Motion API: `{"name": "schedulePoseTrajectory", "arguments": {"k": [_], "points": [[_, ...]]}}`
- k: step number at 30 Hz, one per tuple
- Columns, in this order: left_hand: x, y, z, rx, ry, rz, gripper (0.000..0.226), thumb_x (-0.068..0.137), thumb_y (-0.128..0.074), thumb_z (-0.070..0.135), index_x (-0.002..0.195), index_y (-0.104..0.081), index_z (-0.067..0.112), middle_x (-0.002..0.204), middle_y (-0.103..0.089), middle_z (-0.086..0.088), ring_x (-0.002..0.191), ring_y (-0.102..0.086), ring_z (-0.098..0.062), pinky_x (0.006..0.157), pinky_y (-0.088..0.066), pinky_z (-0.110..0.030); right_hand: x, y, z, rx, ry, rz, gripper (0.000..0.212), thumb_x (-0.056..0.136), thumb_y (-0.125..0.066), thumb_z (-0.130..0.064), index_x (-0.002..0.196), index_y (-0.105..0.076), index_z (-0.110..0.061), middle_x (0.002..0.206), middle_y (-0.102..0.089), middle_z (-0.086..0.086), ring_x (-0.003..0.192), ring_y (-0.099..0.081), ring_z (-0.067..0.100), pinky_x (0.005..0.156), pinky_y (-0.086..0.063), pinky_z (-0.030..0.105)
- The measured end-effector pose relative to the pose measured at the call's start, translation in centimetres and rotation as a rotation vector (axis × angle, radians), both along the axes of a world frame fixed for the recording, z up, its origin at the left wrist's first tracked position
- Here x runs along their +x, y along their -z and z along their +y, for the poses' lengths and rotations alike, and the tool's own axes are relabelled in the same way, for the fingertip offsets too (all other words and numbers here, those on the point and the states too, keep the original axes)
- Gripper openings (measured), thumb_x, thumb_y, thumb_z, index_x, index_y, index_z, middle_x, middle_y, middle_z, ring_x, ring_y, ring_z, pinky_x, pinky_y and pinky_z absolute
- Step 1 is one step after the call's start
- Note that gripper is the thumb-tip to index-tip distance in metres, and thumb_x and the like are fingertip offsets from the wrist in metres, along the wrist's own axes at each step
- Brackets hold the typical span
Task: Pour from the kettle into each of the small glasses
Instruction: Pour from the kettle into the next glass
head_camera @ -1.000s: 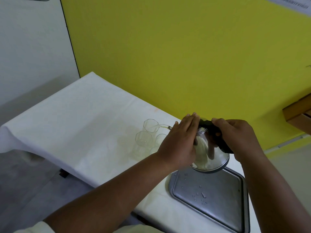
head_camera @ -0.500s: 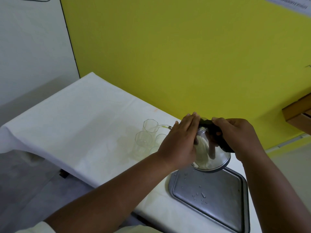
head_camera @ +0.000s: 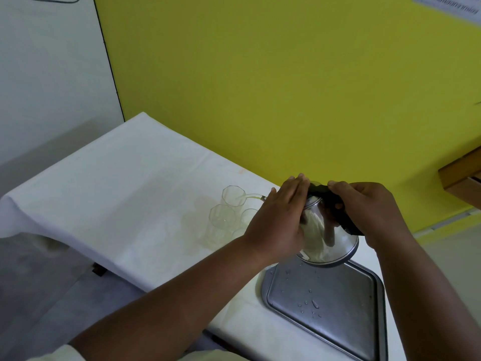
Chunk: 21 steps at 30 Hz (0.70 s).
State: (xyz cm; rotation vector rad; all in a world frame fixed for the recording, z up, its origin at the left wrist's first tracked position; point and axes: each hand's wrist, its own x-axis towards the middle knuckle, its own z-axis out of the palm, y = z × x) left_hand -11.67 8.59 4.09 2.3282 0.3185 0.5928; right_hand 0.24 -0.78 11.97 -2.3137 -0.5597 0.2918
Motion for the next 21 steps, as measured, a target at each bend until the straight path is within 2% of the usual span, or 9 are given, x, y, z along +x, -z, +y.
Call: {"name": "schedulePoseTrajectory", "arguments": {"k": [13, 21], "points": [[0.15, -0.14, 0.38, -0.005, -0.004, -0.014, 0.082, 0.073, -0.053, -0.003, 0.148, -0.019, 0.001, 0.156, -0.022, -0.014, 0.145, -0.017, -0.028, 0.114, -0.020, -0.050, 0.20, -0.12, 0.43, -0.021, 0.001, -0.027, 0.051, 0.092, -0.067, -0.037, 0.073, -0.066, 0.010, 0.054, -0.057, 0.015, 0.052, -0.049, 0.028, 0.062, -0.041, 0.038], [0.19, -0.14, 0.49, -0.001, -0.004, -0.013, 0.082, 0.072, -0.052, -0.004, 0.148, -0.020, 0.001, 0.157, -0.021, -0.014, 0.145, -0.017, -0.028, 0.114, -0.020, -0.048, 0.33, 0.00, 0.50, -0.016, -0.009, -0.032, 0.051, 0.092, -0.066, -0.038, 0.072, -0.067, 0.009, 0.059, -0.062, 0.024, 0.054, -0.052, 0.029, 0.063, -0.043, 0.039]]}}
